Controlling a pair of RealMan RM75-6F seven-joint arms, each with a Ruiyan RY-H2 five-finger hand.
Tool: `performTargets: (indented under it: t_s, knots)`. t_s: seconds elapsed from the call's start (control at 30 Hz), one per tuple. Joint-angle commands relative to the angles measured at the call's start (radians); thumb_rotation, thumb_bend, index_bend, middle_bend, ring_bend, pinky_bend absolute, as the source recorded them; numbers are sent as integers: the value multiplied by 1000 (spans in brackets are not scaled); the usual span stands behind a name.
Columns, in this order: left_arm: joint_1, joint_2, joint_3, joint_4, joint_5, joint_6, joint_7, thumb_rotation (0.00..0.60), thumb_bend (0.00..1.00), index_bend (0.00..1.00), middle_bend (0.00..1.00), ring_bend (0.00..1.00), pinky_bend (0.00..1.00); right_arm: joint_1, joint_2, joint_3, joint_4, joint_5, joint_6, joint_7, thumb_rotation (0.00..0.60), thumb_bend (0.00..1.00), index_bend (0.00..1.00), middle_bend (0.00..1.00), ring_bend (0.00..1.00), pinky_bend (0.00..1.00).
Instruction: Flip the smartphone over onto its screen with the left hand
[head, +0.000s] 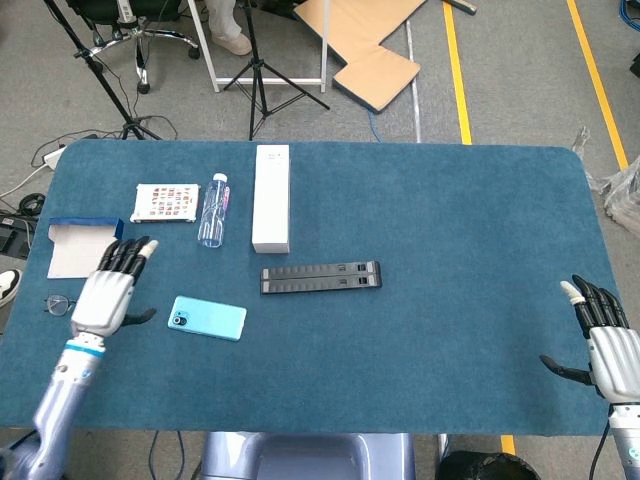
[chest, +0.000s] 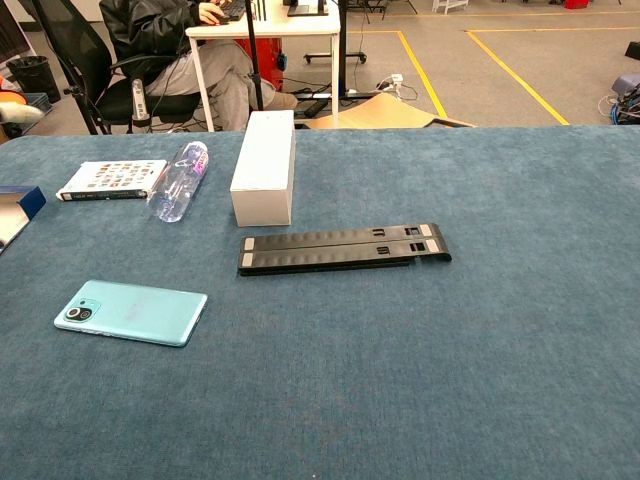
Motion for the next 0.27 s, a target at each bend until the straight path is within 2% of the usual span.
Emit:
performTargets:
  t_s: [0.03, 0.1, 0.27]
  knots:
    - [60, 56, 54, -41, 57, 68, -15, 600, 0, 0, 0, 0, 0, -3, 4, 0, -3, -7, 10, 5, 600, 0, 0, 0, 0, 0]
    - [90, 74, 83, -49, 89, 103, -20, 600, 0, 0, 0, 0, 0, -5, 5, 1, -4, -10, 17, 6, 600, 0, 0, 0, 0, 0]
    - [131, 93, 107, -64, 118, 149, -32, 600, 0, 0, 0, 0, 0, -5, 7, 2, -5, -12, 19, 9, 600, 0, 0, 0, 0, 0]
